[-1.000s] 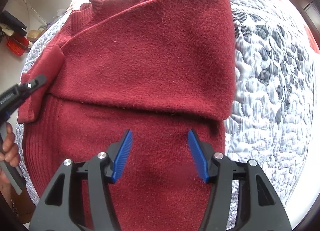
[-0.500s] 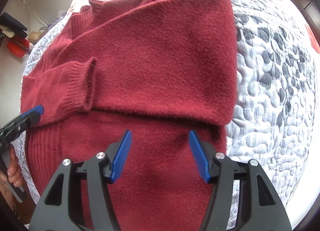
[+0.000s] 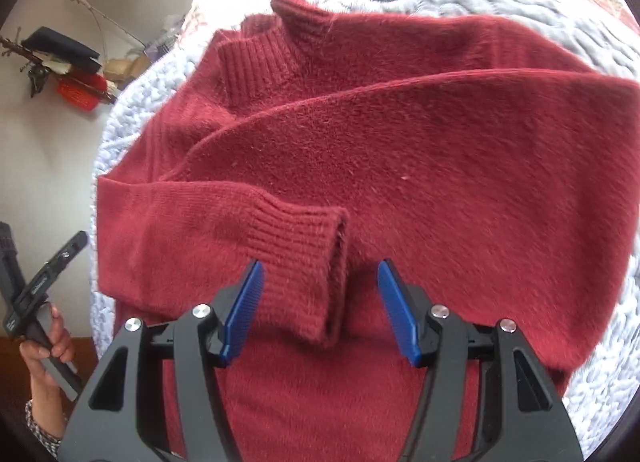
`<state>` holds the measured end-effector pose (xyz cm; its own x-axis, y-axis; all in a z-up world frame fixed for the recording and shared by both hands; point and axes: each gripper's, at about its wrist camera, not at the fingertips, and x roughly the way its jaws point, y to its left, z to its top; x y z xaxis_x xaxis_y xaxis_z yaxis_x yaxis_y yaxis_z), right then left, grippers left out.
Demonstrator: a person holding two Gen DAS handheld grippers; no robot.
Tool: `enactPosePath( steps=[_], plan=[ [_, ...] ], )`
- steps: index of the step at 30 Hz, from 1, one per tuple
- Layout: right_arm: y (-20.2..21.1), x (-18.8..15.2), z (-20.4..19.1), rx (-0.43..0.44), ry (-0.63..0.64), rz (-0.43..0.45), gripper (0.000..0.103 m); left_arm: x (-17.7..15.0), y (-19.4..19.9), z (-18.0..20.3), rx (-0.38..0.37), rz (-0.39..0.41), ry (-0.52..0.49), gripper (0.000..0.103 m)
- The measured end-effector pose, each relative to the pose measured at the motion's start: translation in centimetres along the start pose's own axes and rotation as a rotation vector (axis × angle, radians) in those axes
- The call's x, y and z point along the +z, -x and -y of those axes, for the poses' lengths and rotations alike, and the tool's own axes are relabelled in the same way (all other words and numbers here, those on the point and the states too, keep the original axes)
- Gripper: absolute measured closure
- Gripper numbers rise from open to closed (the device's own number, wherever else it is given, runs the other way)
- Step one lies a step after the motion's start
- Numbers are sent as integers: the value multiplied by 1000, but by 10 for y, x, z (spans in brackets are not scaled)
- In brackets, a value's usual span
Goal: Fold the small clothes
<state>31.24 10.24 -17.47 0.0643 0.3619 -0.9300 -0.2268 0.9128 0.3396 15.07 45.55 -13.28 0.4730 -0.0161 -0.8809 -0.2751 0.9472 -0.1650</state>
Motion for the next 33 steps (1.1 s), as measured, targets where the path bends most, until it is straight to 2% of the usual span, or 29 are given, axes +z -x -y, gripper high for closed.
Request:
enactPosePath(
  steps=[3, 5, 7, 10, 13, 17, 20, 24, 26, 28, 29, 31, 32, 33],
  plan=[
    [-11, 8, -9, -27, 35, -3, 62, 3, -8, -11, 41, -18, 18, 39],
    [-11, 7, -11, -25, 54, 3, 90, 6, -11, -21, 54, -28, 39, 39],
    [-7, 7, -12, -2, 67, 8, 96, 8, -14, -29, 65, -28, 61, 38],
    [15, 10, -11, 70, 83, 55, 98, 11, -15, -38, 75, -26, 87, 36],
    [52, 14, -2, 113, 65, 143, 98, 15, -16, -40, 76, -19, 97, 35],
    [95, 15, 27, 82, 22, 234, 98, 21, -19, -29, 46, -15, 89, 32],
    [104, 7, 51, -13, 6, 237, 98, 23, -30, -14, 32, -35, 58, 30],
    [84, -1, 78, -21, -39, 178, 97, 22, -57, 8, 24, -87, 8, 27],
    [68, -3, 85, -52, -35, 144, 97, 20, -74, 15, 9, -135, 11, 28],
    [51, -5, 84, -83, -38, 127, 97, 18, -87, 20, -43, -166, 27, 41],
    [47, -6, 86, -79, -49, 126, 97, 18, -90, 21, -61, -173, 37, 57],
    [44, -7, 90, -60, -71, 129, 97, 20, -91, 24, -73, -159, 56, 70],
    [43, -7, 91, -58, -73, 128, 97, 21, -90, 25, -76, -149, 57, 84],
    [43, -7, 92, -60, -70, 125, 97, 22, -89, 25, -82, -143, 59, 88]
  ],
)
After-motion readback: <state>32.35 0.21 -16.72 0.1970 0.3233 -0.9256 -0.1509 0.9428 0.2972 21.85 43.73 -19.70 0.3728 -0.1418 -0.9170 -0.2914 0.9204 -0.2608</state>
